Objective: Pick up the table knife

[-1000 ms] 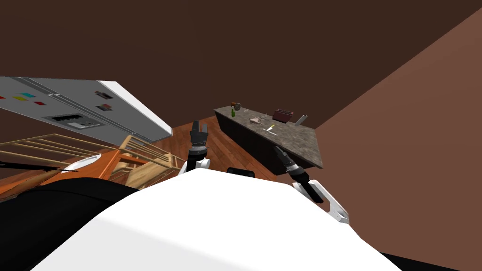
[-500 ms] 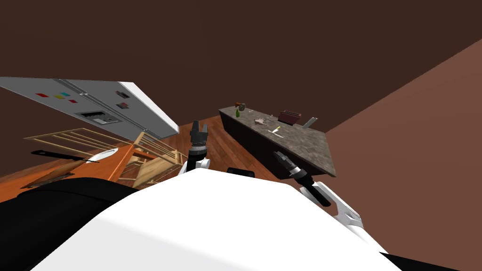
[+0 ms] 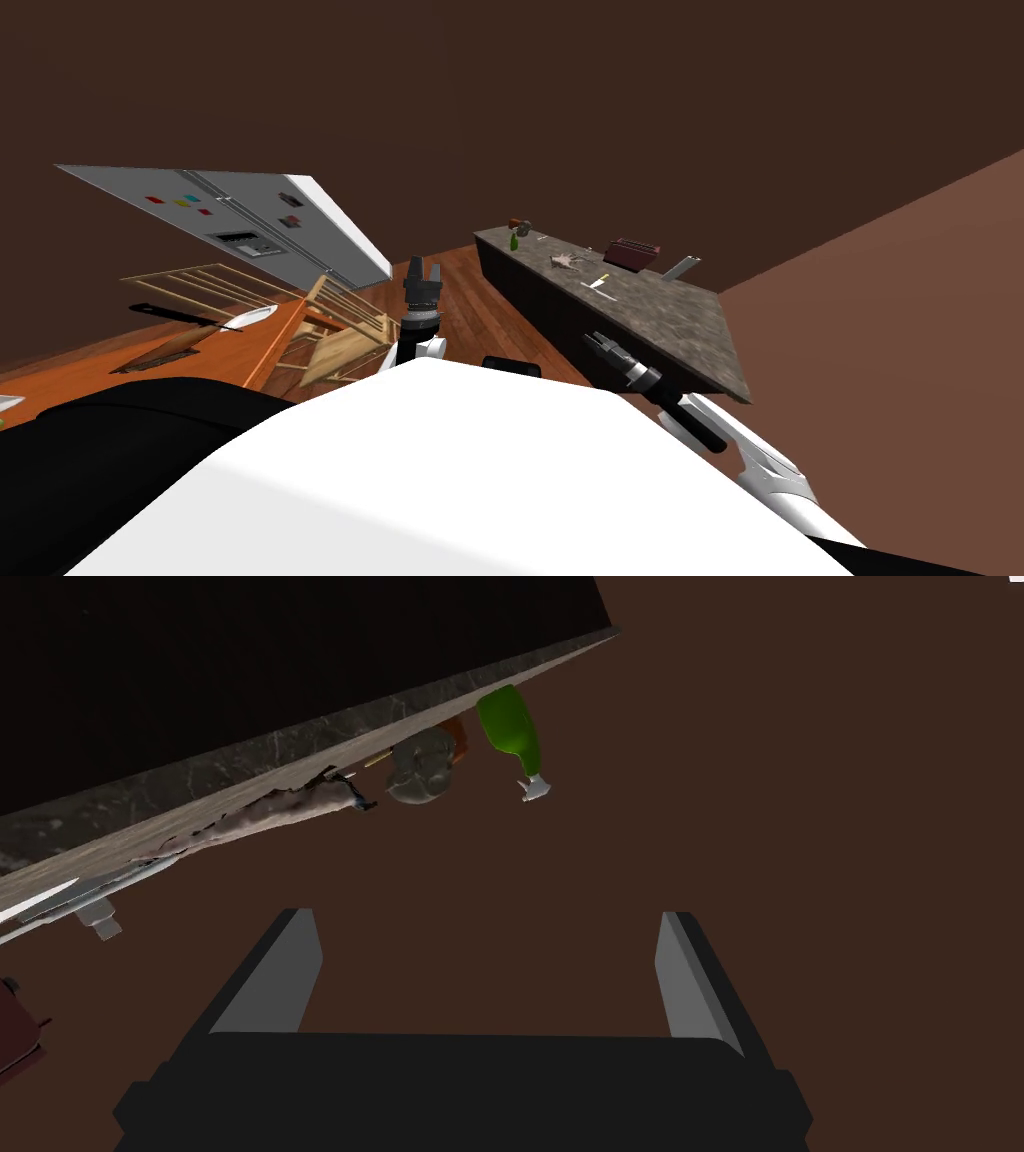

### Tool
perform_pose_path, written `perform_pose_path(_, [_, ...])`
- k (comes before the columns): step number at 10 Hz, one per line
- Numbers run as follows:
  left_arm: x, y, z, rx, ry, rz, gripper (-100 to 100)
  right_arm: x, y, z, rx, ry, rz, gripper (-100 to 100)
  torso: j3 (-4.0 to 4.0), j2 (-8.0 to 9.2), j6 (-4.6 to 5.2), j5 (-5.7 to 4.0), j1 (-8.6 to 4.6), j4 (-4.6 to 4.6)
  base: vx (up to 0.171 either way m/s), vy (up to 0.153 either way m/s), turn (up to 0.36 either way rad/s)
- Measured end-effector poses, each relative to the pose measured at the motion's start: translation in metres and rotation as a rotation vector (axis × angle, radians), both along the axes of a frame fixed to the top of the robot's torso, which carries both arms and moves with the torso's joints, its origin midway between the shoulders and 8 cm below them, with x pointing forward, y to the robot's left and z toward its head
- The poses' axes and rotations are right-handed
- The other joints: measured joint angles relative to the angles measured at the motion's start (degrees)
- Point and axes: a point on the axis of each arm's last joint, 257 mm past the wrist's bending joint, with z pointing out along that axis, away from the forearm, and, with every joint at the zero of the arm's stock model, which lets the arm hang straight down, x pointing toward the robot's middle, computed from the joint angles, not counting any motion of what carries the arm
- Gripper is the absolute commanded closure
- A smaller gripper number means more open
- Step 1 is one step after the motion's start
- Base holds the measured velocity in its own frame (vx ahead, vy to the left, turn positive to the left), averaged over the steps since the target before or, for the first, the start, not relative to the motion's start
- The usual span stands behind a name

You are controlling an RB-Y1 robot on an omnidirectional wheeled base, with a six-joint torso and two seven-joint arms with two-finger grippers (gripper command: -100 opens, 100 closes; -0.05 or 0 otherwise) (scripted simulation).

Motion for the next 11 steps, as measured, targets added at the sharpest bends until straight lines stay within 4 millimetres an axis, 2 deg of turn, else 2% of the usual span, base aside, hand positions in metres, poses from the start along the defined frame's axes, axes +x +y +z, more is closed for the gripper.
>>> perform_pose_path(1, [0.000, 0.000, 0.000, 0.000, 0.000, 0.000, 0, -0.007, -0.009, -0.014, -0.045, 0.032, 0.012, -100, -0.01, -0.03, -0.04, 0.00, 0.03, -0.01, 0.052, 0.044, 0.097])
perform_pose_path(2, [0.000, 0.000, 0.000, 0.000, 0.000, 0.000, 0, -0.013, -0.014, -0.019, -0.074, 0.050, 0.023, -100, -0.01, -0.02, 0.00, 0.01, 0.00, 0.00, 0.078, 0.044, 0.175])
perform_pose_path(5, [0.000, 0.000, 0.000, 0.000, 0.000, 0.000, 0, -0.032, -0.044, -0.041, -0.189, 0.129, 0.060, -100, -0.06, -0.10, -0.05, 0.01, 0.10, -0.02, 0.064, 0.060, 0.127])
perform_pose_path(6, [0.000, 0.000, 0.000, 0.000, 0.000, 0.000, 0, -0.035, -0.056, -0.047, -0.220, 0.150, 0.065, -100, -0.04, -0.06, 0.00, 0.02, 0.06, -0.02, 0.062, 0.054, 0.167])
perform_pose_path(7, [0.000, 0.000, 0.000, 0.000, 0.000, 0.000, 0, -0.045, -0.074, -0.055, -0.263, 0.185, 0.071, -100, -0.04, -0.07, -0.03, 0.01, 0.04, -0.01, 0.056, 0.040, 0.094])
perform_pose_path(8, [0.000, 0.000, 0.000, 0.000, 0.000, 0.000, 0, -0.053, -0.082, -0.058, -0.289, 0.205, 0.080, -100, -0.02, -0.03, 0.01, 0.01, 0.02, -0.01, 0.074, 0.043, 0.173])
perform_pose_path(11, [0.000, 0.000, 0.000, 0.000, 0.000, 0.000, 0, -0.079, -0.121, -0.070, -0.396, 0.286, 0.103, -100, -0.09, -0.16, -0.02, 0.01, 0.01, -0.03, 0.083, 0.035, 0.127])
